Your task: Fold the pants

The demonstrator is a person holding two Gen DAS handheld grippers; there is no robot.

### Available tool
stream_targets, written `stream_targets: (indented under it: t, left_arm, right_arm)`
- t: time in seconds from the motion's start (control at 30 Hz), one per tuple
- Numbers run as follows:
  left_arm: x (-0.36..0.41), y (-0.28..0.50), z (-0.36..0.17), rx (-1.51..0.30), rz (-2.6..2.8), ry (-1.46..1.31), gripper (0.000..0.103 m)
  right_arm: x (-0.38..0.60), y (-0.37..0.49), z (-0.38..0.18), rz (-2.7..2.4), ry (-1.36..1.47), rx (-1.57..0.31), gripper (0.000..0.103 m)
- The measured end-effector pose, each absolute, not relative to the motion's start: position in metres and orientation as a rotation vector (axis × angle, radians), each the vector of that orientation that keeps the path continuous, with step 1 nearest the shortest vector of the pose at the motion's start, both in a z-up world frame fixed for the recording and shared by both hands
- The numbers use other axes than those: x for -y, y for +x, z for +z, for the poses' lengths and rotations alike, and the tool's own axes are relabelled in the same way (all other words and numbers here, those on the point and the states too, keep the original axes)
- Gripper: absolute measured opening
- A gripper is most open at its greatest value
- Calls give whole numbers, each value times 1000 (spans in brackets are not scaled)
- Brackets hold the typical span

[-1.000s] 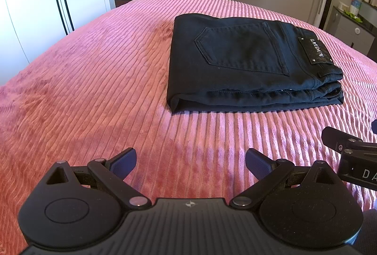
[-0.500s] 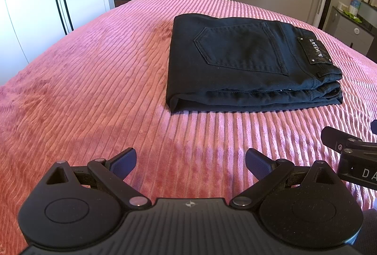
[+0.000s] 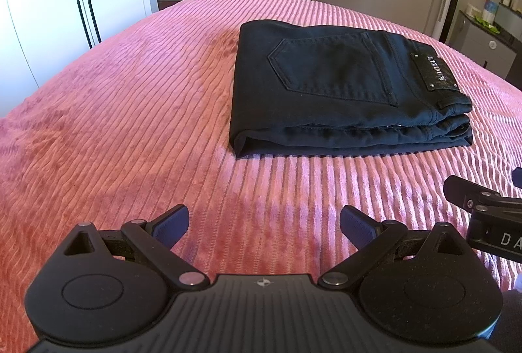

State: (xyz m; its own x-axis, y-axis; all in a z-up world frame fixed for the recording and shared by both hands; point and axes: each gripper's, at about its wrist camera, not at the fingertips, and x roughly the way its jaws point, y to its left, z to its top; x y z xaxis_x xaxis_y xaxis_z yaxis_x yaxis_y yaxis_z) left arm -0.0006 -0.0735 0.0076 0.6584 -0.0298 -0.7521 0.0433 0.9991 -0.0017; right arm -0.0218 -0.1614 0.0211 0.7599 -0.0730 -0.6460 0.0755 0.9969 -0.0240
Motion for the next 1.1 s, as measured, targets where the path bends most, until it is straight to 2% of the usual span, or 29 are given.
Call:
stream_targets:
  t: [1.1]
  left_arm:
    - [73,-2,9,-848,-48,12,99]
  right_arm:
    - [161,-22,22,-88,15,-700,103]
